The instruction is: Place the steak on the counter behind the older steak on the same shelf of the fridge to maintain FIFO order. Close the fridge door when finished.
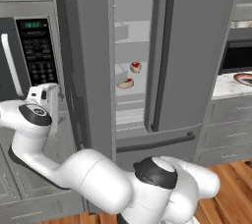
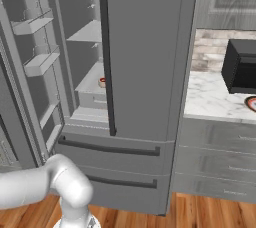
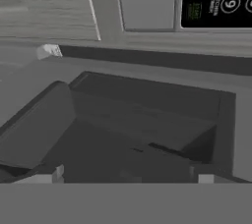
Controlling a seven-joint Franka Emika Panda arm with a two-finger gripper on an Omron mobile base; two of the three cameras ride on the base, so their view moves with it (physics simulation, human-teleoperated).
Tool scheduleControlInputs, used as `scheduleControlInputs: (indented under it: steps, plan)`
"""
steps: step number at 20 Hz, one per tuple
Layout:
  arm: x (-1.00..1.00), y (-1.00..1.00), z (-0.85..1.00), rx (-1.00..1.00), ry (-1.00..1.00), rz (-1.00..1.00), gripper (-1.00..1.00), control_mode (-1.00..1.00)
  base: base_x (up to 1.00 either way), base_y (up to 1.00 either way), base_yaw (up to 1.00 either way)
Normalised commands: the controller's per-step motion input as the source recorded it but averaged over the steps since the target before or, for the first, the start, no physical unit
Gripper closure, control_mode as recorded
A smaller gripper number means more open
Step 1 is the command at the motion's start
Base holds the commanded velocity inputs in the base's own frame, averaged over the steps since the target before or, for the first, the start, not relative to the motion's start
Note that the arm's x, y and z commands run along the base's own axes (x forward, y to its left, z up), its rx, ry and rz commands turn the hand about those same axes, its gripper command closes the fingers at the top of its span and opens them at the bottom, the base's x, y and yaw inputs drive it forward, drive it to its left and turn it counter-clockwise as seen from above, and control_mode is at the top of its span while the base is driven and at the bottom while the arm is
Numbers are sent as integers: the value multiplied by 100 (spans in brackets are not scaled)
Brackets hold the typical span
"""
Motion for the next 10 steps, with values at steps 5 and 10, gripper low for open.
scheduleControlInputs:
  steps: [5, 10]
  plan:
    - [8, -90, 0, 12, 0, -13, -100, -100, 0, 0, 0]
    - [3, -100, 0, 14, 0, -6, -100, -100, 0, 0, 0]
